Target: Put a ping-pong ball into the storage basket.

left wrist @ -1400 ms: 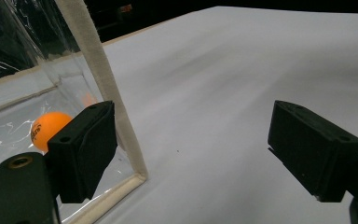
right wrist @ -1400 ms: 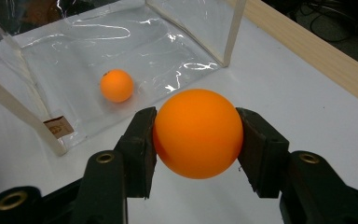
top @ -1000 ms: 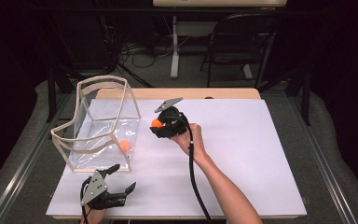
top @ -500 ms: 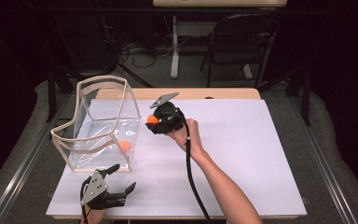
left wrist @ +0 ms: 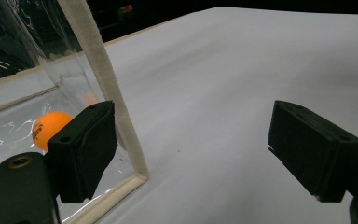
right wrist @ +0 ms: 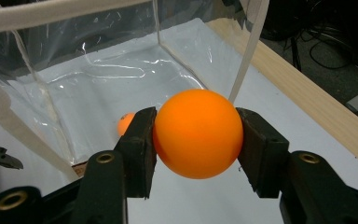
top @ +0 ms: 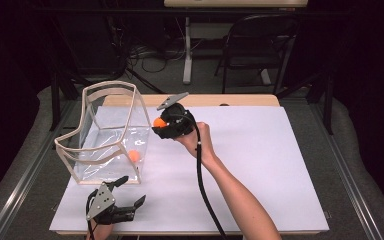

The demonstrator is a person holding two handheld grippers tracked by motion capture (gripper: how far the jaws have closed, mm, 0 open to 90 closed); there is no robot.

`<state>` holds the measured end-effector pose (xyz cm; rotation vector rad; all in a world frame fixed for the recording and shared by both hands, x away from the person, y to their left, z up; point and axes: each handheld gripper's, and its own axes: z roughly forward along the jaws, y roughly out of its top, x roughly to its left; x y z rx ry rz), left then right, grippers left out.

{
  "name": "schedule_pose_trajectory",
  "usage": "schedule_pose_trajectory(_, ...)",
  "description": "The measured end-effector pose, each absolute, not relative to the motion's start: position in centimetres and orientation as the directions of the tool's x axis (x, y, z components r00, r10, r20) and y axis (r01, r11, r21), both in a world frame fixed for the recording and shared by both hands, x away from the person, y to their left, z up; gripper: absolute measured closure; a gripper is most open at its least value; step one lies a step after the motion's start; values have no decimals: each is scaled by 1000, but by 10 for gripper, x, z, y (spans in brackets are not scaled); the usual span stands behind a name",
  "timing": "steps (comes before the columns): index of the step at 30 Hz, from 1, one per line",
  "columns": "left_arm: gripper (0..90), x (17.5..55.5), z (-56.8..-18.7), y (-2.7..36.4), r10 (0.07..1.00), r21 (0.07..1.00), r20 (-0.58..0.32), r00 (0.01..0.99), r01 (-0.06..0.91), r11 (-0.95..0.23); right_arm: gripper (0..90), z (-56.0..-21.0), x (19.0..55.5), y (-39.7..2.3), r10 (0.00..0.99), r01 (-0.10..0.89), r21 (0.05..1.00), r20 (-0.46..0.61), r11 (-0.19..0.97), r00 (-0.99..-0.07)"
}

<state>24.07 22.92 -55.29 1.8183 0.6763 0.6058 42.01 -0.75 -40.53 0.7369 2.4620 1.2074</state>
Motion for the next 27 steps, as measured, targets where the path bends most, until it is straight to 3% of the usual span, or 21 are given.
schedule_pose_trajectory(27, 157, 241, -553, 230, 696, 945, 90, 712, 160, -286, 506, -377, 422, 7, 551, 284, 811, -55, 511, -833)
